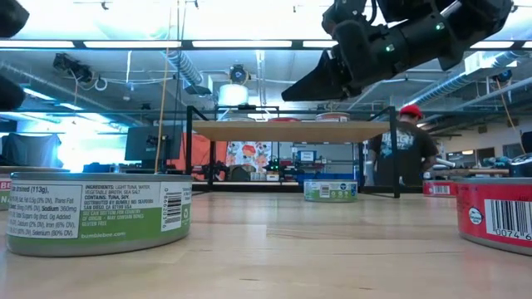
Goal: Stack canned seafood by type on shelf
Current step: Stack the blue and pink tuna can on top of the blue and pink tuna can on the shelf
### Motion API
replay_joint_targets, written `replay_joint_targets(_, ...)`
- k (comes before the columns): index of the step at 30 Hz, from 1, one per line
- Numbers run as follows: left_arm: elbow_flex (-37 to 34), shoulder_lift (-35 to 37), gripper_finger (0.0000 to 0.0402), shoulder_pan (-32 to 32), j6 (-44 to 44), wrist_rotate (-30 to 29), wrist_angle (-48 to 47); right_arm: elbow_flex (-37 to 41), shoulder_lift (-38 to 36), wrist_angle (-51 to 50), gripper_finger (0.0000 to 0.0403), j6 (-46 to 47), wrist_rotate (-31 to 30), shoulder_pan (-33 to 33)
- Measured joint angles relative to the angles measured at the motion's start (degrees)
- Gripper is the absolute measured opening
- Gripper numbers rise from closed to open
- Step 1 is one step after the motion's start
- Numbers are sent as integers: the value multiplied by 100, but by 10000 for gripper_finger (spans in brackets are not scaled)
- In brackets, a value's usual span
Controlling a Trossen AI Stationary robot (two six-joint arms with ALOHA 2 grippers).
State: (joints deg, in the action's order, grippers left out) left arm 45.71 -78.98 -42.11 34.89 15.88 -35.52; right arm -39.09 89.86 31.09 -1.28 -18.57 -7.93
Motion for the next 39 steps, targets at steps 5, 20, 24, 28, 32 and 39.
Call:
replay_joint_targets(5,0,-214,72,-76,137,68,16,0,2,-26,3,2,0,70)
replay_joint_targets(20,0,-304,87,-78,12,111,-224,0,2,-26,3,24,22,57)
replay_joint_targets(24,0,-340,76,-77,-30,71,-185,0,2,-28,3,24,22,57)
replay_joint_targets(28,12,-551,62,-69,-38,345,-32,0,2,-26,3,24,22,57)
replay_joint_targets(32,24,-665,43,-27,-242,585,93,0,2,-28,3,24,22,57)
replay_joint_targets(39,196,-621,5,290,-624,444,-342,0,2,-29,3,52,22,57)
